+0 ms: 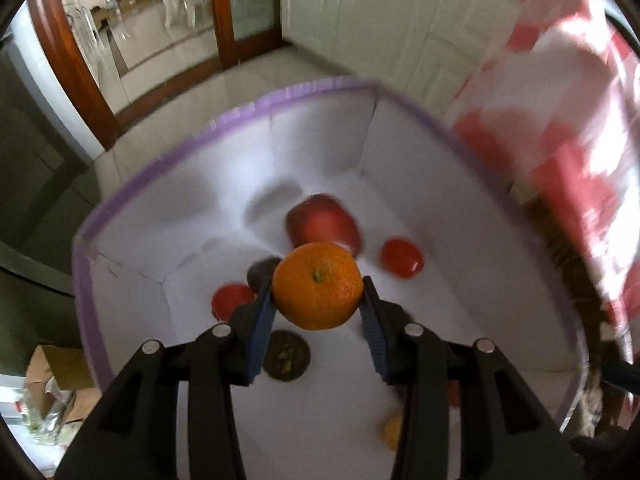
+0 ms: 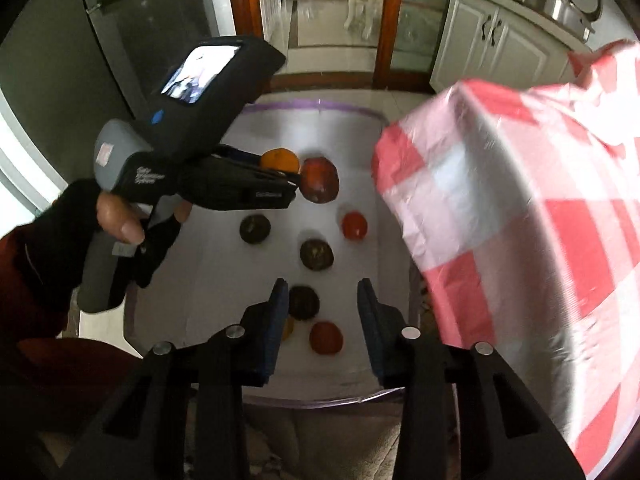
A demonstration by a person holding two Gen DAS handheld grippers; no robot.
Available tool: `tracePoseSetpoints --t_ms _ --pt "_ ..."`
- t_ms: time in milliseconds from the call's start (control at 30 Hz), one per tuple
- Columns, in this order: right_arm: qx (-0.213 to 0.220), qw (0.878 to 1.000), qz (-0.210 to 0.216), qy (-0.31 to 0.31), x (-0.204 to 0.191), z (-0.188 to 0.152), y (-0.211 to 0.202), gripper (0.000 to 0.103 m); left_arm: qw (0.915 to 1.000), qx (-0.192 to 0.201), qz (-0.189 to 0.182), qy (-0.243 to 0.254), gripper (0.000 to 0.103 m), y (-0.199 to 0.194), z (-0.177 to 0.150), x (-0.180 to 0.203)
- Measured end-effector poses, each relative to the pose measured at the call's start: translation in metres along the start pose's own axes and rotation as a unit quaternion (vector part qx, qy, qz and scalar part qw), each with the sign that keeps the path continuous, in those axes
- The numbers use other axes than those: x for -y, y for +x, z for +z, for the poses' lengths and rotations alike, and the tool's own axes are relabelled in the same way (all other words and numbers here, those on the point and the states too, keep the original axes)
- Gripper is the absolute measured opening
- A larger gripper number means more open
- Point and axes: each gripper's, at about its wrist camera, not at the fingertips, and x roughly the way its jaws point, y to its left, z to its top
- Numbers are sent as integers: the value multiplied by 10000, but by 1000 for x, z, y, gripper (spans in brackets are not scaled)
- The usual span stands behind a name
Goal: Organize fruits
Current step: 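Open the left tool to drop the mandarin while the right tool drops the apple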
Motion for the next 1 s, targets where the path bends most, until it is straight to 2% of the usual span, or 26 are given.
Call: tracePoseSetpoints --t_ms 100,167,233,300,467,633,800,867,1000 --pt "-50 10000 10 -49 8 0 3 41 9995 -262 159 92 44 17 -3 4" --pt "8 10000 10 -12 9 -1 1 46 9991 -377 149 102 51 21 -5 6" --pt "68 10000 12 52 12 -1 -2 50 9990 -414 117 150 72 24 -4 9" --pt "125 9998 13 121 18 1 -7 52 9988 -351 269 198 79 23 -4 10" --pt "277 9994 5 211 28 0 -16 58 9980 -395 400 282 81 25 -6 16" --pt "460 9987 25 200 30 1 -26 62 9960 -393 685 416 82 30 -12 29" --pt "601 9980 18 211 34 -1 -30 64 9910 -462 861 918 82 32 -29 54" --pt "703 9972 29 268 39 -5 -38 65 9921 -421 732 932 82 30 -28 60" --pt "966 9947 -63 343 47 -16 -62 65 9967 152 435 671 82 2 -15 62"
